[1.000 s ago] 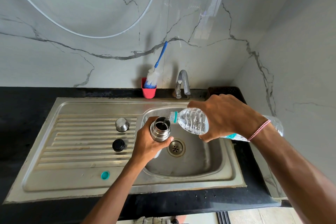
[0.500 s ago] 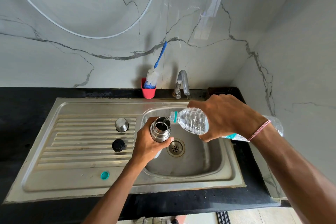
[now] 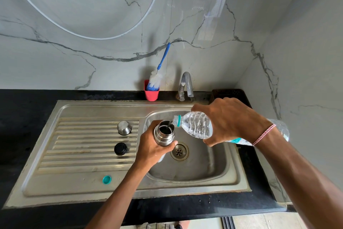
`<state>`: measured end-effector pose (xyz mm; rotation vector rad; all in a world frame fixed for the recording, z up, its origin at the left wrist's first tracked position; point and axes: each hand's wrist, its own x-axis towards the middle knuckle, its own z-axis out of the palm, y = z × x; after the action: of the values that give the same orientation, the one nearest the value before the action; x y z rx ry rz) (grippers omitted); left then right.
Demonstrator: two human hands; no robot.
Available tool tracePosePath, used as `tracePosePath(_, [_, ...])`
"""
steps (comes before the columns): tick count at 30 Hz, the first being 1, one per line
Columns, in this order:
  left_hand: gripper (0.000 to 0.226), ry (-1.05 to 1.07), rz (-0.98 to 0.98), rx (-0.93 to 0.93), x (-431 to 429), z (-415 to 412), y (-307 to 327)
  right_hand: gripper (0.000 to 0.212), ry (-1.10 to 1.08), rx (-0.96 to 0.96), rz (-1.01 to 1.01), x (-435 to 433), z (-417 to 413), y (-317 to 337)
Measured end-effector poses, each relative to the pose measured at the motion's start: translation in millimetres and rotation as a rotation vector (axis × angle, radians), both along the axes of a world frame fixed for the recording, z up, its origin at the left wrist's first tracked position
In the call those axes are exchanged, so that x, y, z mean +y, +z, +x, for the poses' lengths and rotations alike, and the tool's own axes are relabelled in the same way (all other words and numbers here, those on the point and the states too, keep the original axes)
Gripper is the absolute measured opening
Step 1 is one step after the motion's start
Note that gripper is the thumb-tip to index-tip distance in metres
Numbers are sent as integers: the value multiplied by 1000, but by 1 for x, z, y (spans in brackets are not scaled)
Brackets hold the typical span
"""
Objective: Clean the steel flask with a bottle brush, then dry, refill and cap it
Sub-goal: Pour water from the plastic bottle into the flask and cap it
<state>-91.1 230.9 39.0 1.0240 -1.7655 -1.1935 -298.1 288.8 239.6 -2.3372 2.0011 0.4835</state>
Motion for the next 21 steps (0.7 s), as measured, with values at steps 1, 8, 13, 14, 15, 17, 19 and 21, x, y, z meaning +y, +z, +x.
tracePosePath(1, [65, 0, 2, 0, 0, 0, 0, 92, -1, 0, -1, 0, 0, 0])
tracePosePath(8, [66, 5, 0, -7, 0, 0, 2, 95, -3, 1, 10, -1, 0, 0])
tracePosePath(13, [66, 6, 5, -2, 0, 0, 3, 94, -1, 5, 13, -2, 0, 1])
tracePosePath(14, [66, 7, 5, -3, 0, 1, 3, 93, -1, 4, 13, -2, 1, 1])
tracePosePath(15, [66, 7, 5, -4, 1, 1, 3, 93, -2, 4, 13, -2, 1, 2])
tracePosePath(17, [65, 6, 3, -8, 1, 1, 3, 92, -6, 1, 15, -2, 1, 2])
tracePosePath(19, [66, 9, 6, -6, 1, 1, 3, 91, -8, 1, 14, -2, 1, 2])
tracePosePath(21, [66, 8, 10, -3, 1, 1, 2, 91, -6, 2, 14, -1, 1, 2])
